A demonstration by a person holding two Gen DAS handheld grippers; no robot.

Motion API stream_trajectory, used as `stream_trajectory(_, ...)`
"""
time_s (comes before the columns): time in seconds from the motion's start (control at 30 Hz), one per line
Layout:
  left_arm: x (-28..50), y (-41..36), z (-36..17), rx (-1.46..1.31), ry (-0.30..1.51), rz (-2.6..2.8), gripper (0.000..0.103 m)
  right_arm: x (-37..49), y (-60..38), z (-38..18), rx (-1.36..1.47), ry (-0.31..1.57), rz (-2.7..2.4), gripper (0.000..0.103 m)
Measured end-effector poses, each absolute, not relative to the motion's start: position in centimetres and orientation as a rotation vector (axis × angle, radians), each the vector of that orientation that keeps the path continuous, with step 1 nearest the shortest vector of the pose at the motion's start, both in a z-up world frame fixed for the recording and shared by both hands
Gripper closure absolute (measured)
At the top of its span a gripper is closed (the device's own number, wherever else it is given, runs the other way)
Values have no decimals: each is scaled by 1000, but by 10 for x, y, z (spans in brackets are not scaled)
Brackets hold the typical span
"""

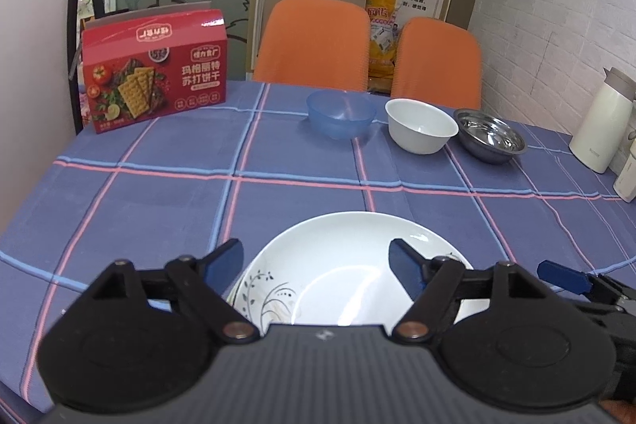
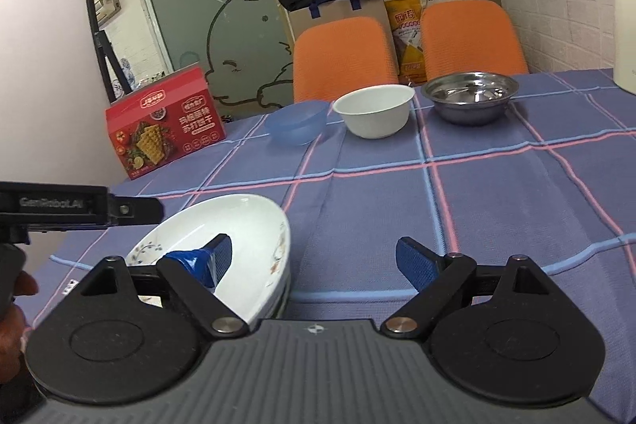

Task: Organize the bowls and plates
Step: 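Carry the floral plate onto the plate stack and open the left tool, then move the left tool to the steel bowl and grasp its rim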

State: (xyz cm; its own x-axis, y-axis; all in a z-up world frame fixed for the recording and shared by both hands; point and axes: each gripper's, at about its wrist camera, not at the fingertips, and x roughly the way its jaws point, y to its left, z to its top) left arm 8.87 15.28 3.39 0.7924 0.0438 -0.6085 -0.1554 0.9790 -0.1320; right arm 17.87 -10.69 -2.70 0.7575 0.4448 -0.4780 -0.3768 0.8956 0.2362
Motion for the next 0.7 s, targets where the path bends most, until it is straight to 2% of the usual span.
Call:
stream_trajectory(0.3,91,165,34,-182,648,146,28,236,-85,-43,52,615,408,26)
stream_trajectory(0.7,97,176,23,-207,671,146,28,239,-62,-48,-82,632,399,27)
